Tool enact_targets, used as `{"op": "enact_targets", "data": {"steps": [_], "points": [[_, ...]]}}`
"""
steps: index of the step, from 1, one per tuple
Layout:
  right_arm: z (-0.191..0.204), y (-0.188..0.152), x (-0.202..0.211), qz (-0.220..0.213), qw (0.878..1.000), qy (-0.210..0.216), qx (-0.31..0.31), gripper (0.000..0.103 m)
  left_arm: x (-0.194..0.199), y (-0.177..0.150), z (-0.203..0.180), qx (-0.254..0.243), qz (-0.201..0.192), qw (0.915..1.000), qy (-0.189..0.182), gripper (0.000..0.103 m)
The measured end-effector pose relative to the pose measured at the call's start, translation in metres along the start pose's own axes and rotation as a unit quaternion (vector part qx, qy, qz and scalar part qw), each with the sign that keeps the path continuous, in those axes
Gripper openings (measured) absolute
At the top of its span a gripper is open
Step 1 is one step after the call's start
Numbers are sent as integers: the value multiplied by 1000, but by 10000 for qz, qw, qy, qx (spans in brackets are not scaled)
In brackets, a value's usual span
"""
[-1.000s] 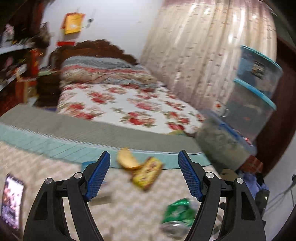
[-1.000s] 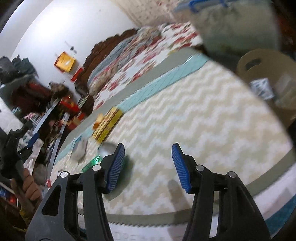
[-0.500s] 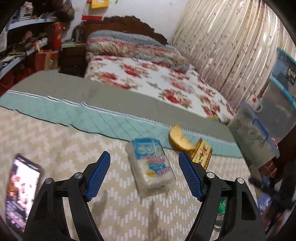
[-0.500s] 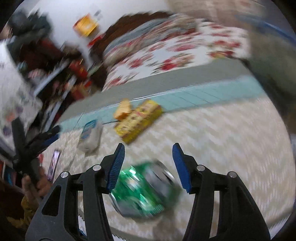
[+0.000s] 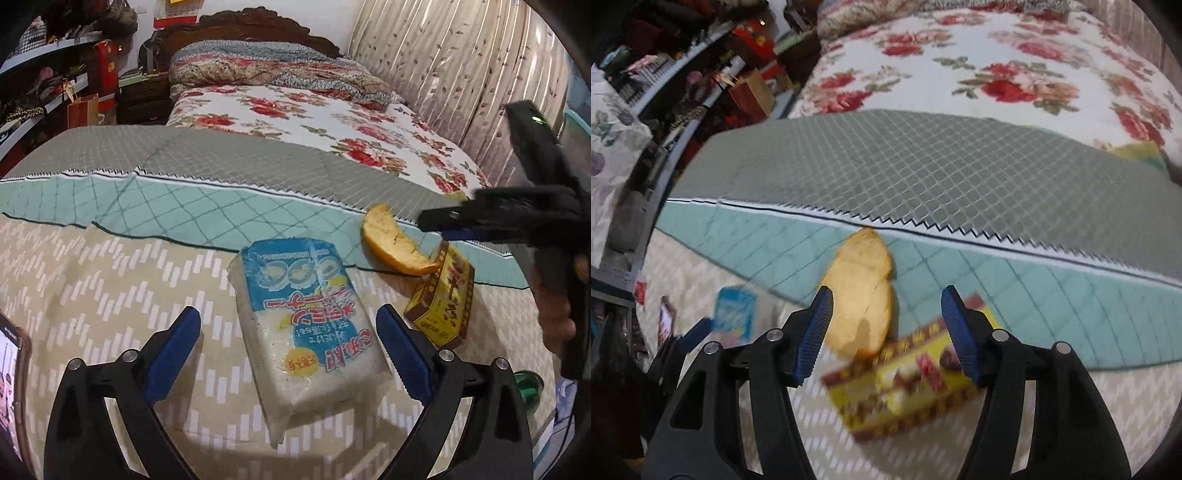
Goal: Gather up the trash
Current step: 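Grasp the white-blue rice-cracker bag with the left gripper while the right grasps the orange peel, then carry the bag and peel to the beige bin and open both grippers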
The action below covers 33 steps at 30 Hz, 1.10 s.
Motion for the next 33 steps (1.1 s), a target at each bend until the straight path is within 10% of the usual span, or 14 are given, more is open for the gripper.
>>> {"op": "enact_targets", "data": {"steps": [8, 13, 17, 33], "points": [[13, -5, -36, 429, 9985, -13, 338, 64, 0, -1, -8, -168, -90, 9998, 20, 91], [39, -20, -41, 505, 9941, -189, 943, 23, -3, -3, -6, -120, 41, 9999, -81, 75], [55, -30, -40, 392, 9931, -179, 1090, 10, 3, -6, -4, -89, 9, 9999, -116, 64], [82, -88, 65, -684, 9926, 350, 939, 9, 70, -29, 3, 128, -138, 9973, -710, 63]]}}
Point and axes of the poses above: each gripper's, at about its wrist camera, not at the fingertips, and x roughly against the way its jaws point, z to its left, y to its top, the point moved 5 cm from there along -x, roughly the way its jaws point, and after that the axes turned 10 degrees about y, right-handed, at the moved point
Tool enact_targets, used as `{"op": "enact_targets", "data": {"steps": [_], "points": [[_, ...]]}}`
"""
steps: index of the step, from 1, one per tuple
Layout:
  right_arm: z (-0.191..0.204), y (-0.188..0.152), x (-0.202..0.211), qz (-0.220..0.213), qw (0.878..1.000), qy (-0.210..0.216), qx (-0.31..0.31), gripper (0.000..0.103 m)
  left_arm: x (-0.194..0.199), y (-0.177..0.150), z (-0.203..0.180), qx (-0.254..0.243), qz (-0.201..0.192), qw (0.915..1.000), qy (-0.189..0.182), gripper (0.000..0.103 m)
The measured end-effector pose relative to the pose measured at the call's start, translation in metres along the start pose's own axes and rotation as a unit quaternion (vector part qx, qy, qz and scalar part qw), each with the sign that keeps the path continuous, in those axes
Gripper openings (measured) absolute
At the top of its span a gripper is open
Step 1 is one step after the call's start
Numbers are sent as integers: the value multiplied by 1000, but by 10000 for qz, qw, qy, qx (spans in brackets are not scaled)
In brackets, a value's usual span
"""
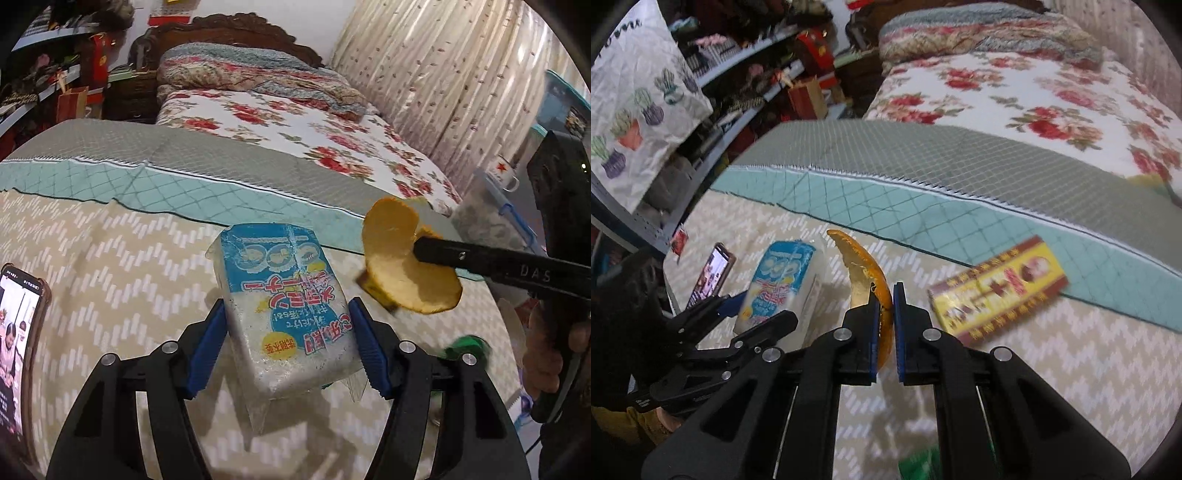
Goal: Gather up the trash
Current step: 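Carry the bag and peel to the beige bin and open both grippers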
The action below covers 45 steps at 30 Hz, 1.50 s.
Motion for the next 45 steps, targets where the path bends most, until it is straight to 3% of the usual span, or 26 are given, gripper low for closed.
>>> {"op": "enact_targets", "data": {"steps": [7, 14, 21, 27, 35, 40, 43, 45], "points": [[-45, -27, 72, -743, 9951, -201, -621, 9, 21, 2, -34, -288, -156, 9993, -197, 63], [-112, -90, 127, -1269, 9788, -341, -1568, 9, 33, 3, -95, -800, -91, 9931, -849, 63], [-170, -164, 174, -1769, 9546, -579, -2327, 9, 21, 0, -202, -1514, 440, 9720, -1745, 63], [-223, -213, 230, -2316, 9264, -893, -2832, 9, 3, -17, -320, -2180, 963, 9424, -2346, 63], [-301, -274, 297, -2840, 8834, -1676, -3329, 9, -33, -34, -472, -2456, 1576, 9027, -3162, 63], [-339, -300, 309, -2866, 8705, -1878, -3534, 9, -76, -60, -529, -2645, 1913, 8943, -3060, 63], [-355, -305, 306, -2806, 8704, -1879, -3583, 10, -102, -73, -549, -2625, 2086, 8957, -2921, 64], [-360, -305, 304, -2783, 8715, -1904, -3561, 13, -115, -75, -559, -2509, 2157, 8991, -2868, 72]]}}
Point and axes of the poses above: each gripper's, at about its wrist camera, not at the fingertips, and x roughly against the way its jaws point, z to its left, y to its top, the point moved 5 cm from there along -x, roughly the way its jaws point, and after that the axes turned 10 degrees about y, right-handed, at the moved point
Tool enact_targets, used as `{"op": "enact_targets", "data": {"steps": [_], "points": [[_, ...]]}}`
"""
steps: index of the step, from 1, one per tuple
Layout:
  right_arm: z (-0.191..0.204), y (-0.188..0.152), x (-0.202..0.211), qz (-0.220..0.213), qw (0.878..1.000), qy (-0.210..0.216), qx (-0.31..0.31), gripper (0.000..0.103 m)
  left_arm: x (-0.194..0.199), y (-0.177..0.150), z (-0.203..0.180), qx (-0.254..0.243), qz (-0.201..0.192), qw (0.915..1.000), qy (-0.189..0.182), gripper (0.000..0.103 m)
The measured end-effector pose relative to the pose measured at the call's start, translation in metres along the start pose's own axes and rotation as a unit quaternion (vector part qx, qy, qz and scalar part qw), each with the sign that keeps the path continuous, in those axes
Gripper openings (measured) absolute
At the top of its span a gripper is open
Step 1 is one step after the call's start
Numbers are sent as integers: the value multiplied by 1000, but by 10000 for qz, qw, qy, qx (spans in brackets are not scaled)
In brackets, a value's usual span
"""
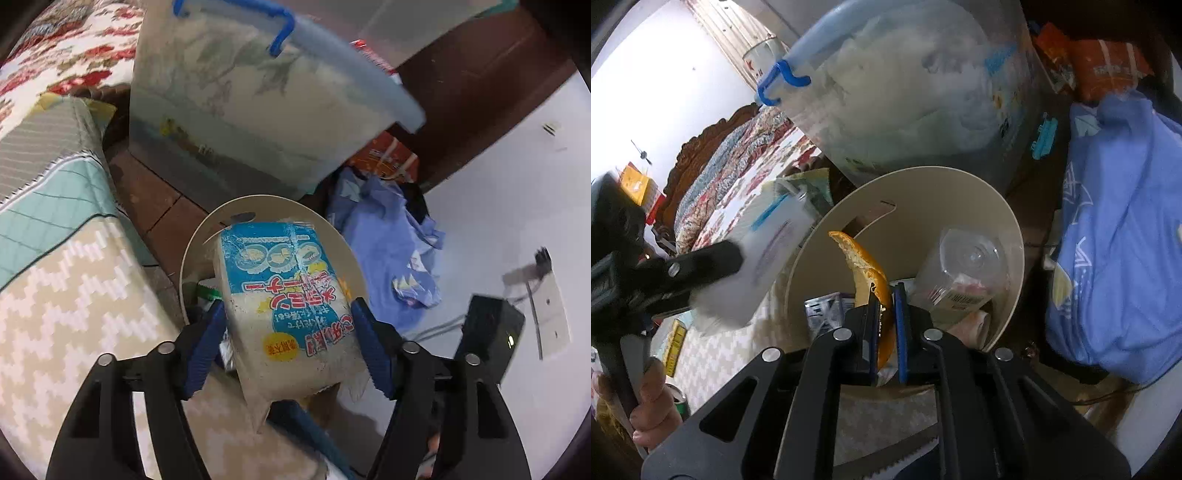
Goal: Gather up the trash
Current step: 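Carry the bag and peel to the beige bin and open both grippers, then move both grippers back to the bed toward the crushed green can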
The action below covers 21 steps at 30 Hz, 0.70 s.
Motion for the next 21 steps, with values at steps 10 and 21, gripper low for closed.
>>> {"op": "enact_targets", "data": {"steps": [10, 21], "points": [[8, -1, -1, -303, 9994, -61, 139, 73, 8, 4, 5, 160, -83, 9998, 42, 81], [48, -33, 46, -736, 9956, 523, -241, 73, 111, -53, 6, -176, -884, 9953, 352, 81]]}}
Point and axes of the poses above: each gripper's, at about its wrist camera, not at the fingertips, and x roughly against the way its jaws point, z to its left, y to its top, the point moved 5 cm from there along -x, roughly the way its jaws point, and after that the axes turned 10 degrees about y, right-handed, at the moved point
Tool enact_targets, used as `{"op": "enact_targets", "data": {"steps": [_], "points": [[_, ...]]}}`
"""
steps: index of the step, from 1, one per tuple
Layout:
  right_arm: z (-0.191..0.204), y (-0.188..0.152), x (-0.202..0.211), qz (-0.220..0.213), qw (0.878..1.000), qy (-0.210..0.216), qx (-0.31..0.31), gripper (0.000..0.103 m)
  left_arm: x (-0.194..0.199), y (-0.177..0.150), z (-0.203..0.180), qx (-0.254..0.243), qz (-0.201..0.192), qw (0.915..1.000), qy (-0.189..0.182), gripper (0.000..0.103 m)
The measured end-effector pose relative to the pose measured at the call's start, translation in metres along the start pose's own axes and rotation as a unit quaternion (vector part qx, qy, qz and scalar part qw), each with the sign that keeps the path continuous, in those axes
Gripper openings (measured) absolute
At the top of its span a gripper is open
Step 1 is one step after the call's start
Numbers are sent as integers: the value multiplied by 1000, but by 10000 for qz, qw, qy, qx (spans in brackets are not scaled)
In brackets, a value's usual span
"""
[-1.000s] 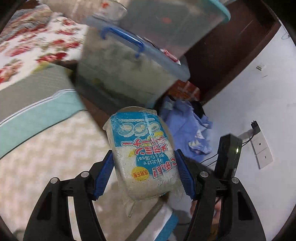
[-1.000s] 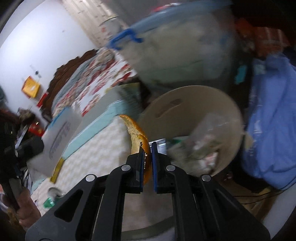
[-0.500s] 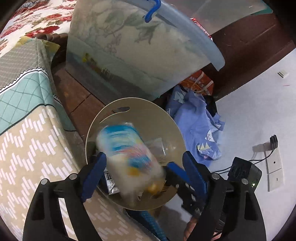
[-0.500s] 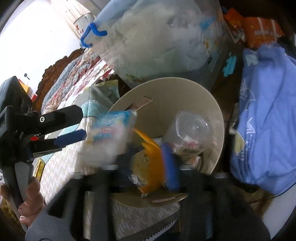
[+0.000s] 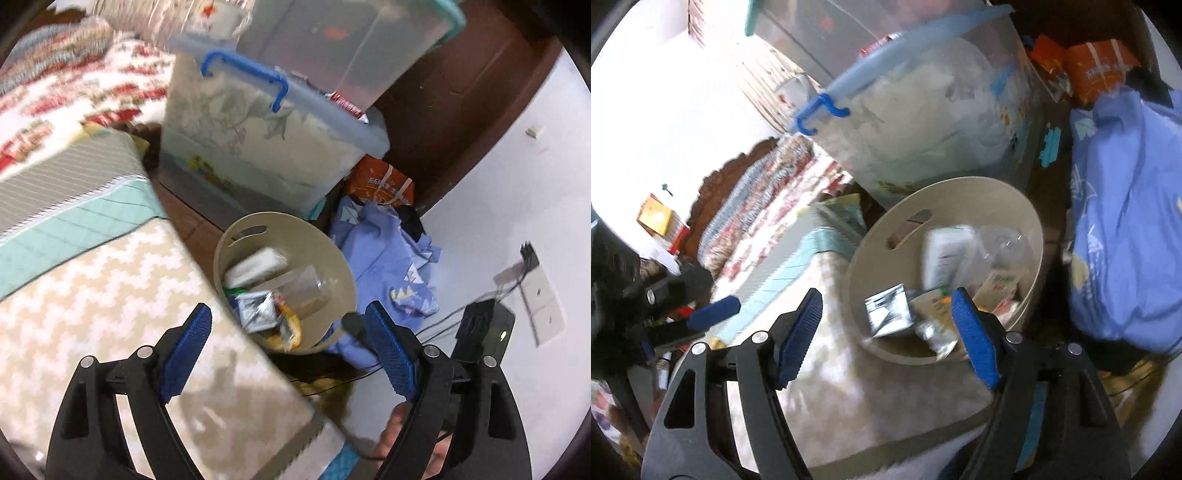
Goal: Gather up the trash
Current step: 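Move both grippers back to the bed toward the crushed green can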
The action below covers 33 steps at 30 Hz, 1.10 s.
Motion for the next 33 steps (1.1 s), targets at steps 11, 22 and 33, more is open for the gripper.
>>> {"op": "enact_targets", "data": {"steps": [11, 22, 33], "points": [[101, -53, 25, 51, 9902, -77, 1393, 70, 118, -65, 38, -446, -932, 9935, 469, 81], [197, -77, 45, -385, 9666, 211, 2527, 71, 189, -99, 86, -147, -1315, 9893, 618, 81], [245, -105, 49, -241, 9637, 1092, 2425, 71, 219, -128, 122, 172, -1351, 9888, 616, 81]]}}
Point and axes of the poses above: each gripper's, at about its wrist camera, not at the fingertips, and x roughly against the way its jaws point, z to its left, y to its top, the point moved 5 cm from there along -x, roughly the way its jaws point, and after that the axes turned 10 degrees about y, right-handed, at the moved point
